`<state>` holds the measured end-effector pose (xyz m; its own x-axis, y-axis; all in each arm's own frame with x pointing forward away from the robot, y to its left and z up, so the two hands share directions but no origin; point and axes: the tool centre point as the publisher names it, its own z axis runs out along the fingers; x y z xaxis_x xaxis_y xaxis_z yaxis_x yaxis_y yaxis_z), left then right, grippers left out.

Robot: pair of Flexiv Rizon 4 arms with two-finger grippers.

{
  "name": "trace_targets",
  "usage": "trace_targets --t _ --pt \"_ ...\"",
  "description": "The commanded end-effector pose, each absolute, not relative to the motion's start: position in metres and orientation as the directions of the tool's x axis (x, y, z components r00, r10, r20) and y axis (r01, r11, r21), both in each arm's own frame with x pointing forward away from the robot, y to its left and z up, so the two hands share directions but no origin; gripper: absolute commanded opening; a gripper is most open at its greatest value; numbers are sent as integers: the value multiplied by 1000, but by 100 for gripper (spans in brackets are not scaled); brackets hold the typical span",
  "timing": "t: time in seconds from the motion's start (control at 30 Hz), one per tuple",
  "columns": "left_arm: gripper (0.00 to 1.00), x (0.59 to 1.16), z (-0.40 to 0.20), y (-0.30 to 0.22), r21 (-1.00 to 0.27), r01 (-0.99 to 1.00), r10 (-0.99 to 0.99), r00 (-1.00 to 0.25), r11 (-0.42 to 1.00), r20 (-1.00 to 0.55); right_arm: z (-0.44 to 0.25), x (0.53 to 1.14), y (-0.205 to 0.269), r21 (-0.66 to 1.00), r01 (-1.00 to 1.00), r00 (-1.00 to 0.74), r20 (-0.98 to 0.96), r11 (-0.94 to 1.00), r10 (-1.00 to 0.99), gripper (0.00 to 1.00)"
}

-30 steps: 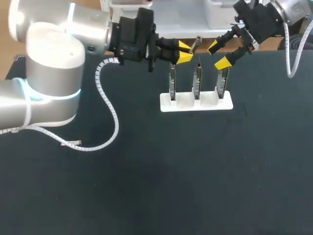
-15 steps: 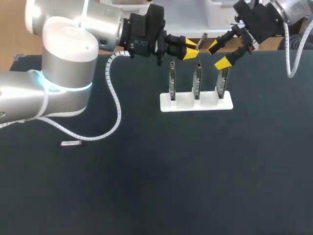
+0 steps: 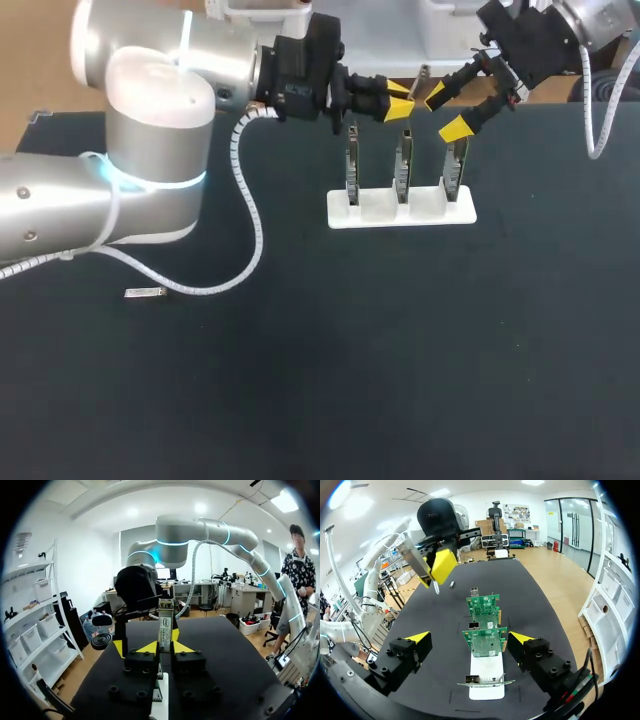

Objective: Pick up the optical module with the left hand, and insert it into the network port with the right hand.

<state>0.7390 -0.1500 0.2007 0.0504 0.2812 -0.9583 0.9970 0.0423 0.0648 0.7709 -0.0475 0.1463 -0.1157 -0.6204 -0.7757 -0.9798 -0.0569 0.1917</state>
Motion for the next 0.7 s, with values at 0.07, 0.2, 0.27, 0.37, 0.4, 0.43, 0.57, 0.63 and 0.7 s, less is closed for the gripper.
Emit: trace_targets --t 0.07,0.2,0.27,0.37,0.4,0.43,0.57,0.63,0.7 --pt "0 742 194 -150 58 997 266 42 53 -963 146 771 -47 191 -980 -116 -776 -57 -620 100" --pt "0 746 190 -152 27 998 243 11 63 -970 146 771 -47 191 -980 -116 -776 -57 -620 100" --pt "0 747 189 -155 27 998 243 11 62 -970 146 771 -47 191 -980 -116 -776 -57 -620 100" --pt "0 748 188 -158 12 998 226 -2 57 -974 146 771 -47 191 -980 -116 -776 -57 -620 100" --pt "0 749 187 -159 8 998 222 -5 55 -975 146 771 -47 191 -980 -116 -776 -57 -620 100" --pt "0 749 186 -161 7 999 222 -5 54 -975 146 771 -47 191 -980 -116 -776 -57 -620 100" --pt "0 750 184 -165 -13 999 212 -23 48 -977 146 771 -47 191 -980 -116 -776 -57 -620 100" --pt "0 751 184 -166 -12 999 211 -22 47 -977 146 771 -47 191 -980 -116 -776 -57 -620 100" --pt "0 752 184 -167 -15 999 208 -24 47 -978 146 771 -47 191 -980 -116 -776 -57 -620 100"
